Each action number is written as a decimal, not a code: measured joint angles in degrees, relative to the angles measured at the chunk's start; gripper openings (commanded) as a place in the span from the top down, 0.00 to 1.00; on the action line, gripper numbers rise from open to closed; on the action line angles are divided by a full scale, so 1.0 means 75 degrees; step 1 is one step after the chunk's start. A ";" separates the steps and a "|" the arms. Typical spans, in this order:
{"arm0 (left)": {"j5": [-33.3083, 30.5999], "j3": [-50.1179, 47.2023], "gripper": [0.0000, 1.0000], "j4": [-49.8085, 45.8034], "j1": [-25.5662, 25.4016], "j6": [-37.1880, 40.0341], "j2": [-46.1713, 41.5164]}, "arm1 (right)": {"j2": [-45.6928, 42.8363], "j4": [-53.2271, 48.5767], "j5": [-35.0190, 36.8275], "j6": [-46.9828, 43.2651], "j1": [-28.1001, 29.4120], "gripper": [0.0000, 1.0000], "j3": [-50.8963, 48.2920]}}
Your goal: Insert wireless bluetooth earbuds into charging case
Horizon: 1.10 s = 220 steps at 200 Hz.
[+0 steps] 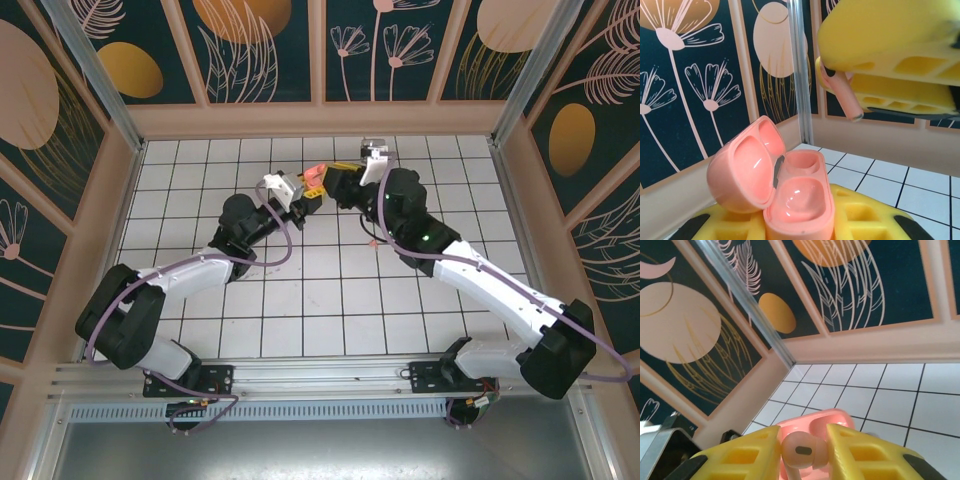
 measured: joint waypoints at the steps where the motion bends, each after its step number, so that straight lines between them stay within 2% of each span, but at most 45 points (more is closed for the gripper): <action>1: 0.0000 0.0000 1.00 -0.0006 0.0000 -0.0003 0.0003 | 0.0000 0.0015 -0.0003 0.0000 0.0003 0.70 -0.0006; 97: 0.0111 0.0052 1.00 -0.0213 0.0000 -0.0087 0.0044 | 0.0137 0.1148 -0.0510 0.0064 0.0134 0.71 -0.0306; 220: 0.0283 0.0090 1.00 -0.0265 0.0000 -0.0163 0.0038 | 0.0589 0.1274 -0.0533 0.0219 0.0117 0.71 -0.0458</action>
